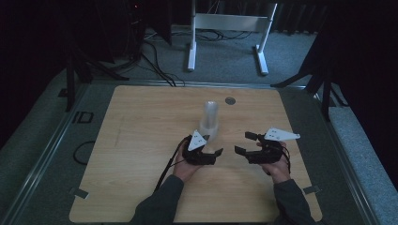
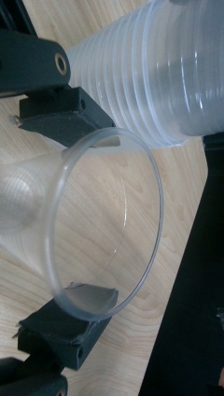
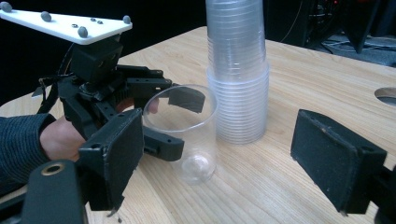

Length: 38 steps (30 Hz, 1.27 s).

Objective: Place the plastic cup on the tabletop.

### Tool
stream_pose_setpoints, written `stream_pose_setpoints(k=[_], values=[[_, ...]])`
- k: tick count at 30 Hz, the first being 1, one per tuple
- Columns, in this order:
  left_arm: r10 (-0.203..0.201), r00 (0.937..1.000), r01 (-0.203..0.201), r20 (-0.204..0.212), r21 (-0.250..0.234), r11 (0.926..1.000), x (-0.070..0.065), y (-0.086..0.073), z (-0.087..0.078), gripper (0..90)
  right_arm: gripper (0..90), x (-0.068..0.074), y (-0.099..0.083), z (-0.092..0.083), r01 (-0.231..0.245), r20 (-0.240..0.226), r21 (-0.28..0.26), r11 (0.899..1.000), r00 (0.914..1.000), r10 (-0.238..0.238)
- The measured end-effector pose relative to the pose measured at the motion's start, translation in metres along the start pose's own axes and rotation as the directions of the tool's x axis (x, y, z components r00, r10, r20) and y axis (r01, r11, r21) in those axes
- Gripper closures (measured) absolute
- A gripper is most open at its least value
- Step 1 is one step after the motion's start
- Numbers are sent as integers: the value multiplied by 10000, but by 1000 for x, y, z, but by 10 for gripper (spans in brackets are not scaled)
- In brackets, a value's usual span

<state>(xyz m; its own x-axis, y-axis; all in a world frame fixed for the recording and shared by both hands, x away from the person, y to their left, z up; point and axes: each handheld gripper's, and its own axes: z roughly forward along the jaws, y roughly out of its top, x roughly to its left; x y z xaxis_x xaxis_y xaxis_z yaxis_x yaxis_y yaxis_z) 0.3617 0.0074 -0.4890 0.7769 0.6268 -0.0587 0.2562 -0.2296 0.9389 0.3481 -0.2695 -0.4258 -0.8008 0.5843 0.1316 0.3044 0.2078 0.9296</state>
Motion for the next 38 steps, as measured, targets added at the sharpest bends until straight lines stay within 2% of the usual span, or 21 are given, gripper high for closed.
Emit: stream_pose_setpoints(k=[16,24,38], values=[[-167,9999,168,-26,219,9996,0,-1,-6,88,172,0,0,-1,-6,25,-16,10000,10000,6],[-153,9999,151,64,265,9995,-1,-3,-14,81,172,0,0,-1,-4,35,-10,10000,10000,4],[-355,9994,353,62,236,9991,1,-11,-32,83,171,-2,0,-3,-44,112,-62,10000,9999,45]])
